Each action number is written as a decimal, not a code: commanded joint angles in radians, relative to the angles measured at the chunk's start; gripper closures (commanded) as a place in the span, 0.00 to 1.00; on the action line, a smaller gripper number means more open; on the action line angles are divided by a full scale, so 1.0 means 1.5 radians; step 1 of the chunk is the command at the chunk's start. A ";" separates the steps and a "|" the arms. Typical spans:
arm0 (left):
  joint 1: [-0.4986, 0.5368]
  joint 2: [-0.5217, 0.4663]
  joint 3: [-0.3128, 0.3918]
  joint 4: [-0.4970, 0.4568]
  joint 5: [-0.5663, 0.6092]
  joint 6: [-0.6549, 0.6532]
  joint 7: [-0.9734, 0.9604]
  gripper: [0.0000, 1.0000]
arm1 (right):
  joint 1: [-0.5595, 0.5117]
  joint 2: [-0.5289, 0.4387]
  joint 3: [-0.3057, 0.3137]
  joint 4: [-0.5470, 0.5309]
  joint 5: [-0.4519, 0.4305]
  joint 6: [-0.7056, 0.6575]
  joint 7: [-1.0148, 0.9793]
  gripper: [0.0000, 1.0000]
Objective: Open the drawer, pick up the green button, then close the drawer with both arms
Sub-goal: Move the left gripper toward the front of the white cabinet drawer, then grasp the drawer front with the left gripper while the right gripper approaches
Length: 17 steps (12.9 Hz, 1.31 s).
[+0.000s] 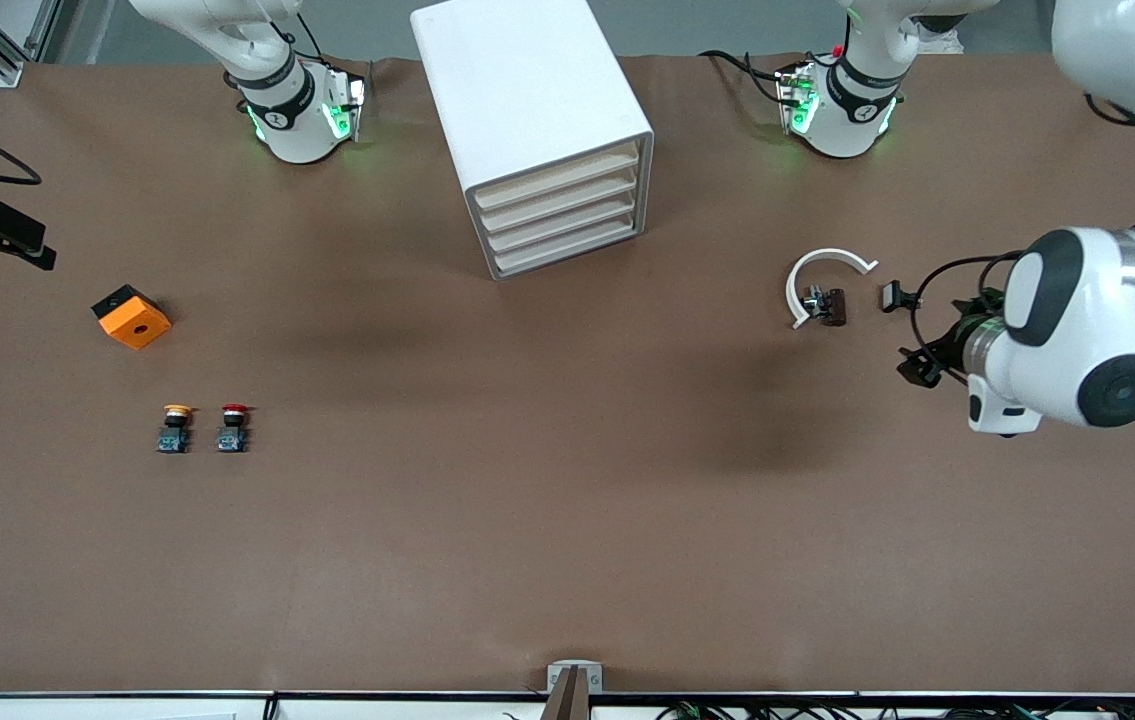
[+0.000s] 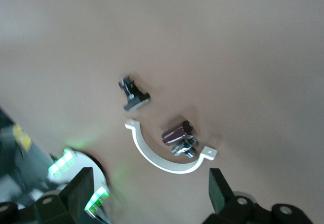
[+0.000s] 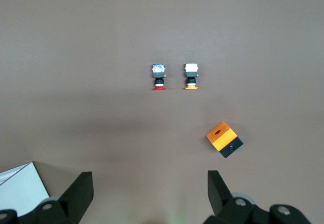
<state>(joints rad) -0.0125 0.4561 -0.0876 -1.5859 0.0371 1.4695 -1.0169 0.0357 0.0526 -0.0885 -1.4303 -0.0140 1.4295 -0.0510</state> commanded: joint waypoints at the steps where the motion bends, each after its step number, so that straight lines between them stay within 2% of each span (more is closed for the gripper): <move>1: -0.029 0.046 0.000 0.019 -0.013 -0.019 -0.238 0.00 | 0.004 0.002 -0.002 0.010 0.009 -0.006 0.001 0.00; 3: -0.061 0.098 -0.001 0.024 -0.017 -0.032 -0.431 0.00 | 0.003 0.002 -0.002 0.010 0.009 -0.005 0.001 0.00; 6: -0.097 0.152 -0.001 0.023 -0.086 -0.047 -0.577 0.00 | 0.020 0.002 -0.002 0.011 0.009 -0.002 0.033 0.00; 8: -0.122 0.165 0.000 0.025 -0.156 -0.047 -0.634 0.00 | 0.034 0.002 -0.002 0.011 0.007 -0.004 0.075 0.00; 12: -0.158 0.170 0.000 0.025 -0.347 -0.045 -0.720 0.00 | 0.071 0.002 0.000 0.013 0.004 -0.007 0.154 0.00; 16: -0.225 0.218 0.000 0.066 -0.432 -0.041 -0.877 0.00 | 0.133 0.001 0.001 0.014 0.001 -0.008 0.308 0.00; 17: -0.235 0.229 0.000 0.080 -0.453 -0.041 -0.893 0.00 | 0.157 0.001 0.001 0.016 0.000 -0.009 0.384 0.00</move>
<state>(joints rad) -0.3392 0.7461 -0.0955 -1.5353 -0.5927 1.4250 -2.2960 0.2203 0.0526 -0.0822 -1.4277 -0.0136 1.4307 0.3824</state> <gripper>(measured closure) 0.000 0.000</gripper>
